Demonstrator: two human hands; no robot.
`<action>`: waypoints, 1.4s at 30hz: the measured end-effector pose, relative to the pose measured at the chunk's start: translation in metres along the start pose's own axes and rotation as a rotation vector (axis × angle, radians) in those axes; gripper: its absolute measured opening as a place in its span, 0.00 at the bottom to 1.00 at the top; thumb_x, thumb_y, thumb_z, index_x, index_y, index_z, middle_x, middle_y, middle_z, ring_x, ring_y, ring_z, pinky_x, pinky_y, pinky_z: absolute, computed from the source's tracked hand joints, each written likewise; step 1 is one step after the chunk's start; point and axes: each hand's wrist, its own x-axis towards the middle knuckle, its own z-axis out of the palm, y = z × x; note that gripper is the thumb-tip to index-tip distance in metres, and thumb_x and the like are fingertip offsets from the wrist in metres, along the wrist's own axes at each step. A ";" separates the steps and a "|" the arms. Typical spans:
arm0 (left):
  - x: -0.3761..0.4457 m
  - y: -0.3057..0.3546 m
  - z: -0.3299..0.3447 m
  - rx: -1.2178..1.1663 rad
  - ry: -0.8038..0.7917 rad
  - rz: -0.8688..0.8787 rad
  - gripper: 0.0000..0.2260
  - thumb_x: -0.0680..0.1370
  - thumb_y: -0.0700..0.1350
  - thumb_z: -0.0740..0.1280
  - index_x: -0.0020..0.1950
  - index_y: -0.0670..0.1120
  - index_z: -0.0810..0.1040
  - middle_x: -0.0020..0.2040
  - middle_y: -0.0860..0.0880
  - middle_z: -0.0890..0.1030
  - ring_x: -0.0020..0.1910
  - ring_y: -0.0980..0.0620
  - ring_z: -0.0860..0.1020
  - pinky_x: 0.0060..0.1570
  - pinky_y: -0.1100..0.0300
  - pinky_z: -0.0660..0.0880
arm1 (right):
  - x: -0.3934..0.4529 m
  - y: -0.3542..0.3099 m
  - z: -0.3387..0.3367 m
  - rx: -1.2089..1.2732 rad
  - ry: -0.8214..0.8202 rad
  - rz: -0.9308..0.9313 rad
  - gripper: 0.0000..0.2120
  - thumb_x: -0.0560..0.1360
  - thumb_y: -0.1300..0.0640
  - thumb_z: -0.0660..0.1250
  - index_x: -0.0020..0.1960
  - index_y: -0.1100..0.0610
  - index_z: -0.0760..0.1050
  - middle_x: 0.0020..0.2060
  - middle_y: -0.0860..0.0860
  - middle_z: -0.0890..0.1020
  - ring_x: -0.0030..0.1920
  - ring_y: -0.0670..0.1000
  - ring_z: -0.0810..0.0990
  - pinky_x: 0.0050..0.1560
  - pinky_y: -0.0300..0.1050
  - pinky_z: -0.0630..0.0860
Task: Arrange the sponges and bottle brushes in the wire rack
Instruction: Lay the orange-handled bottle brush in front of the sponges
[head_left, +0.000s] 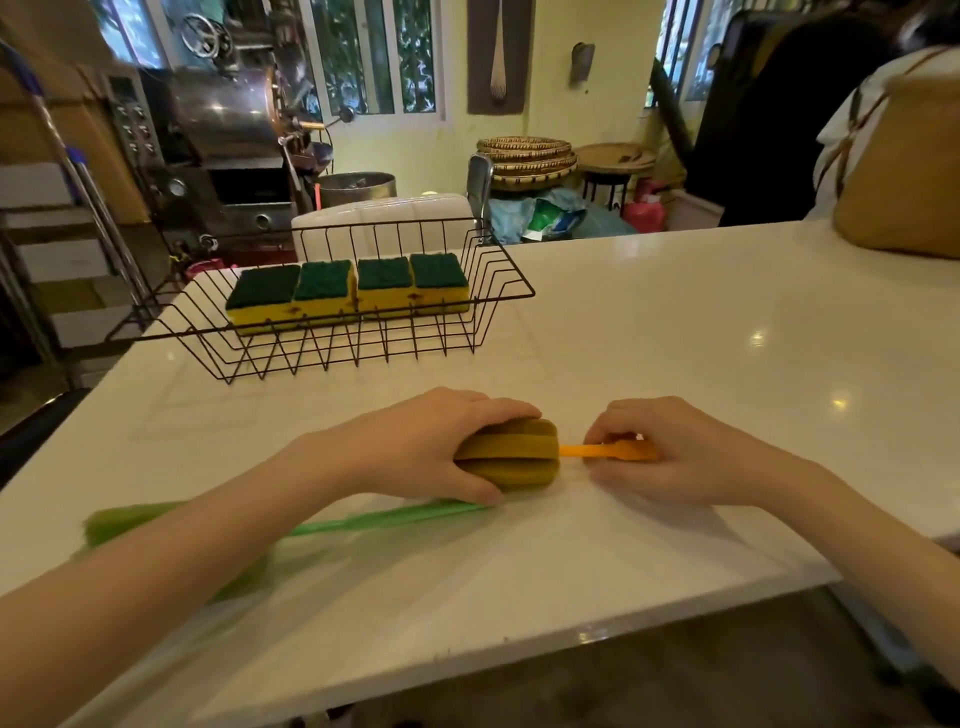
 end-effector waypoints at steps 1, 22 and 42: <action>0.000 0.000 -0.001 -0.001 0.006 0.003 0.31 0.71 0.54 0.68 0.70 0.58 0.58 0.64 0.54 0.71 0.57 0.55 0.69 0.58 0.63 0.68 | 0.001 0.000 -0.001 0.013 -0.005 0.005 0.05 0.71 0.50 0.66 0.46 0.49 0.78 0.40 0.48 0.80 0.41 0.48 0.76 0.43 0.45 0.73; -0.039 -0.063 -0.084 -0.009 0.345 -0.102 0.28 0.68 0.50 0.71 0.65 0.57 0.65 0.54 0.59 0.71 0.53 0.57 0.71 0.49 0.71 0.67 | 0.109 -0.061 -0.043 0.003 0.160 -0.245 0.03 0.72 0.52 0.67 0.46 0.46 0.76 0.40 0.49 0.81 0.42 0.49 0.78 0.42 0.44 0.75; -0.047 -0.185 -0.128 -0.465 0.496 -0.227 0.24 0.69 0.44 0.71 0.59 0.62 0.67 0.54 0.60 0.72 0.54 0.57 0.74 0.41 0.67 0.77 | 0.240 -0.101 -0.024 -0.431 0.318 -0.353 0.14 0.78 0.54 0.55 0.62 0.51 0.72 0.53 0.51 0.81 0.53 0.52 0.76 0.48 0.44 0.73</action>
